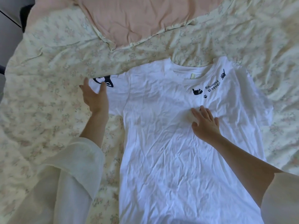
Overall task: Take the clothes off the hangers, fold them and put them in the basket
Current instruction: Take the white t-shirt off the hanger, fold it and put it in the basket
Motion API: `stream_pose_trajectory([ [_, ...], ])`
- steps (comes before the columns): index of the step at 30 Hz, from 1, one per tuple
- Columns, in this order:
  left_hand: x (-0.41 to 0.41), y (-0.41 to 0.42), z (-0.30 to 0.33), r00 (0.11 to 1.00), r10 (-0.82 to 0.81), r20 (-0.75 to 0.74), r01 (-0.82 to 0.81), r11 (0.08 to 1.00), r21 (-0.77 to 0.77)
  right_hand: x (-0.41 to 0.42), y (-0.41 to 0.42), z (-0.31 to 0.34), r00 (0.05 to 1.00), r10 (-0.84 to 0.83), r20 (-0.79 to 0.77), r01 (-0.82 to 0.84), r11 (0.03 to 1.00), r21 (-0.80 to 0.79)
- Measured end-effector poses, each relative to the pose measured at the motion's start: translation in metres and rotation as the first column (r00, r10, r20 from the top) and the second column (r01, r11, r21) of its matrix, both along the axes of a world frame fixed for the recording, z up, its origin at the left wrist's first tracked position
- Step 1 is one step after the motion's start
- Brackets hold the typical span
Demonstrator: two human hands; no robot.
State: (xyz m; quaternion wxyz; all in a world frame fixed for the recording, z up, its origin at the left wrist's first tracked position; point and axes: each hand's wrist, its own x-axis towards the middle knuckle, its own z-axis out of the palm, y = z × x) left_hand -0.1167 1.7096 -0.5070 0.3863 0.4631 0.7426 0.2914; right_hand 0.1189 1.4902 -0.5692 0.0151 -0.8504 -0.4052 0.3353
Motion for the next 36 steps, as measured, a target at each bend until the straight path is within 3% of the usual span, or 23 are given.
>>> stream_pose_trajectory([
  [2, 0.016, -0.023, -0.006, 0.928, -0.170, -0.330, 0.165, 0.985, -0.045, 0.002, 0.000, 0.001, 0.992, -0.118, -0.046, 0.123, 0.982, 0.141],
  [4, 0.034, -0.048, -0.015, 0.821, -0.319, -0.474, 0.316, 0.945, -0.090, 0.006, -0.005, 0.004, 0.939, -0.331, -0.094, 0.343, 0.881, 0.327],
  [6, 0.053, -0.068, -0.024, 0.712, -0.427, -0.557, 0.445, 0.888, -0.111, 0.016, -0.015, 0.008, 0.834, -0.546, -0.084, 0.518, 0.720, 0.461],
  [11, 0.111, -0.105, -0.036, 0.537, -0.672, -0.510, 0.676, 0.704, -0.217, 0.059, -0.055, 0.016, 0.618, -0.785, -0.048, 0.633, 0.459, 0.624],
  [13, 0.134, -0.118, -0.039, 0.443, -0.768, -0.462, 0.761, 0.595, -0.260, 0.077, -0.068, 0.015, 0.475, -0.877, -0.079, 0.735, 0.346, 0.583],
  [15, 0.159, -0.133, -0.044, 0.341, -0.845, -0.411, 0.832, 0.475, -0.287, 0.100, -0.080, 0.010, 0.281, -0.947, -0.157, 0.856, 0.174, 0.487],
  [17, 0.177, -0.146, -0.048, 0.241, -0.894, -0.379, 0.873, 0.371, -0.318, 0.119, -0.083, 0.008, 0.153, -0.952, -0.264, 0.958, 0.077, 0.276],
  [20, 0.203, -0.162, -0.055, 0.134, -0.924, -0.358, 0.895, 0.268, -0.356, 0.145, -0.078, 0.015, 0.084, -0.881, -0.465, 0.995, 0.099, -0.007],
  [22, 0.215, -0.168, -0.056, 0.128, -0.922, -0.365, 0.906, 0.258, -0.336, 0.157, -0.068, 0.022, 0.027, -0.802, -0.596, 0.992, 0.094, -0.082],
  [23, 0.221, -0.170, -0.056, 0.135, -0.918, -0.373, 0.911, 0.263, -0.318, 0.163, -0.062, 0.025, 0.028, -0.767, -0.641, 0.993, 0.095, -0.070],
  [25, 0.234, -0.172, -0.056, 0.131, -0.910, -0.392, 0.919, 0.260, -0.296, 0.178, -0.057, 0.033, 0.031, -0.698, -0.716, 0.999, 0.002, 0.042],
  [27, 0.248, -0.174, -0.055, 0.104, -0.903, -0.417, 0.930, 0.237, -0.281, 0.197, -0.063, 0.042, 0.116, -0.700, -0.705, 0.962, -0.099, 0.256],
  [29, 0.262, -0.179, -0.055, 0.073, -0.896, -0.439, 0.938, 0.211, -0.275, 0.214, -0.077, 0.053, 0.292, -0.771, -0.566, 0.853, -0.058, 0.519],
  [31, 0.273, -0.184, -0.056, 0.046, -0.889, -0.455, 0.942, 0.190, -0.276, 0.229, -0.091, 0.059, 0.369, -0.792, -0.486, 0.778, -0.023, 0.628],
  [32, 0.279, -0.189, -0.057, 0.030, -0.885, -0.465, 0.945, 0.176, -0.276, 0.237, -0.098, 0.057, 0.335, -0.774, -0.537, 0.803, -0.064, 0.593],
  [34, 0.287, -0.196, -0.060, -0.003, -0.875, -0.484, 0.949, 0.150, -0.277, 0.246, -0.110, 0.046, 0.128, -0.686, -0.716, 0.917, -0.192, 0.348],
  [36, 0.293, -0.201, -0.063, -0.038, -0.868, -0.495, 0.952, 0.120, -0.283, 0.245, -0.120, 0.032, -0.018, -0.690, -0.723, 0.975, -0.173, 0.141],
])
